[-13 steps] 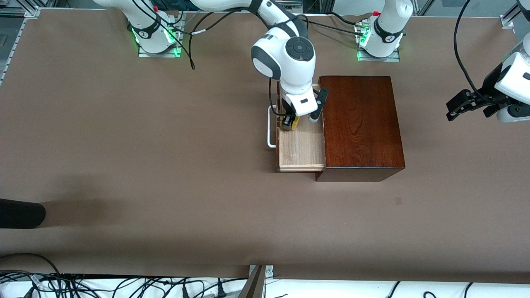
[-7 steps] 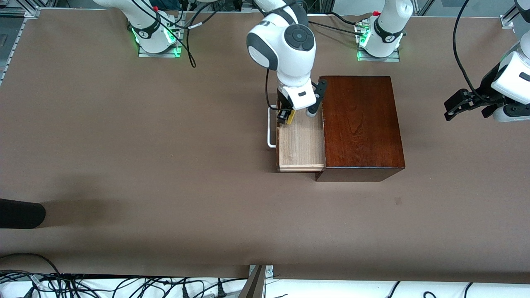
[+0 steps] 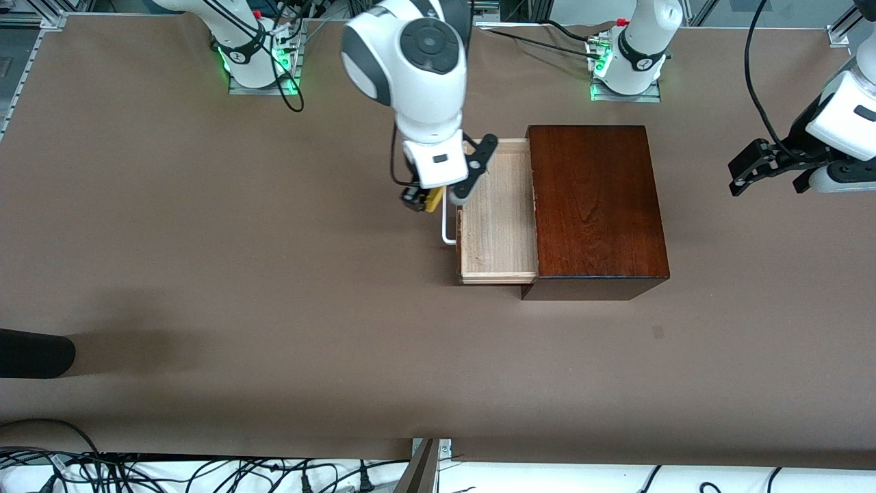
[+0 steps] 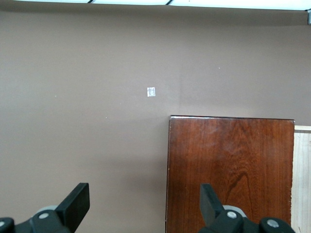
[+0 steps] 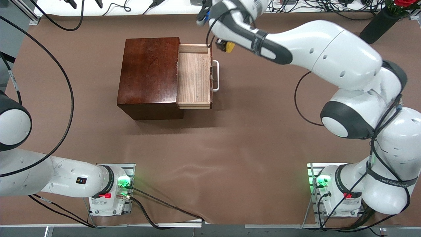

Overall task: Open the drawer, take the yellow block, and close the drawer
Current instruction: 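Lift the cube away with the right gripper while the left gripper reaches the handle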

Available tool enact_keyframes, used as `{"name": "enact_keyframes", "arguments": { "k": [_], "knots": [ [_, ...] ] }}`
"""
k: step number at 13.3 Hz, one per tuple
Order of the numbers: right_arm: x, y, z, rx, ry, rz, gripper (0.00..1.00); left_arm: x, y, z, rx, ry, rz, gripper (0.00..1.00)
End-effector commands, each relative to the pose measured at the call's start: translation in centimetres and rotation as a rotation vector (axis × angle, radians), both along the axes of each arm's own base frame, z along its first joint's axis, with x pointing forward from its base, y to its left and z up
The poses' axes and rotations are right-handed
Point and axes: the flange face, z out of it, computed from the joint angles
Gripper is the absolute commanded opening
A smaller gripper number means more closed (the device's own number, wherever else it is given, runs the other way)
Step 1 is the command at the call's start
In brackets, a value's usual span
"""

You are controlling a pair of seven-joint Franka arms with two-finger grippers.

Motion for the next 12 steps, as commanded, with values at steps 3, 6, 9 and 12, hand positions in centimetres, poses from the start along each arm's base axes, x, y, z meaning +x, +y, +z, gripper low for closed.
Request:
{"name": "enact_keyframes", "arguments": {
  "k": [3,6,9,12],
  "knots": [
    [3.9,-9.0,2.5,0.029,0.022,-0.172,0.0,-0.3,-4.7,0.5,-0.026,0.008,0.021,1.0],
    [5.8,-13.9,3.7,0.02,-0.003,-0.274,0.0,-0.8,-10.2,-1.1,-0.037,0.035,0.107,1.0],
    [7.2,-19.7,3.1,0.016,-0.006,-0.369,0.0,-0.7,-17.2,-2.3,-0.061,0.062,0.21,1.0],
    [7.6,-26.8,0.5,0.042,0.0,-0.467,0.0,-0.4,-23.7,-4.3,-0.087,0.104,0.31,1.0]
  ]
}}
